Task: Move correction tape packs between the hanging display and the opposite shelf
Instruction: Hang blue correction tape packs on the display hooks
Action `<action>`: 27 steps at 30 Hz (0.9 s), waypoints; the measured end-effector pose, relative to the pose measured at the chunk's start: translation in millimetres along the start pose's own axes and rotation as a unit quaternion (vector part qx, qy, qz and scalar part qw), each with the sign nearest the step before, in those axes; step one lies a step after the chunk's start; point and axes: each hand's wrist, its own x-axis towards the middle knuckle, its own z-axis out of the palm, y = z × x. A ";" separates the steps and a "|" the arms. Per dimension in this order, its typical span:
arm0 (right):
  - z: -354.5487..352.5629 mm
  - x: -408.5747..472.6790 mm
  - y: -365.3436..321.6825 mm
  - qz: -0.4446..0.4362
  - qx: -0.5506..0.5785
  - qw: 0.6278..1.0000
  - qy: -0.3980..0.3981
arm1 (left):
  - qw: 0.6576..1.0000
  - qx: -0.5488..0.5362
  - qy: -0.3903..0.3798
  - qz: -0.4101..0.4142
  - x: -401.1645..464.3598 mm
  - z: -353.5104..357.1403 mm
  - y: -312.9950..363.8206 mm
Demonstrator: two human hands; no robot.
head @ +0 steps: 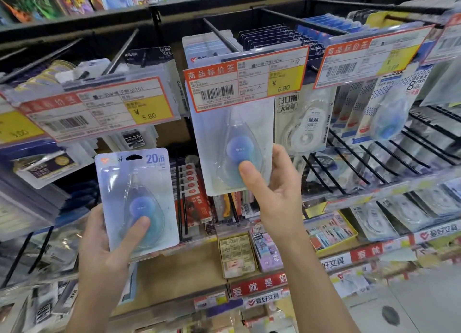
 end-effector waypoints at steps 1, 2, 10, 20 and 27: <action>0.4 -0.6 1.0 -0.002 -0.007 1.000 0.001 | 1.000 0.000 -0.001 0.002 0.6 -0.1 -0.1; 0.6 -0.9 1.6 -0.003 -0.012 1.000 0.002 | 1.000 0.000 -0.004 0.004 0.7 -0.2 -0.2; 6.8 3.0 -0.4 -0.015 -0.033 0.999 0.000 | 1.000 -0.012 -0.014 0.018 -1.5 7.6 1.8; -4.1 1.4 5.2 -0.012 -0.041 0.999 -0.025 | 0.999 -0.032 0.001 0.019 -5.6 7.8 8.2; -5.8 -8.0 4.8 -0.032 -0.045 0.998 0.017 | 0.998 -0.055 0.011 0.015 -9.1 14.9 12.1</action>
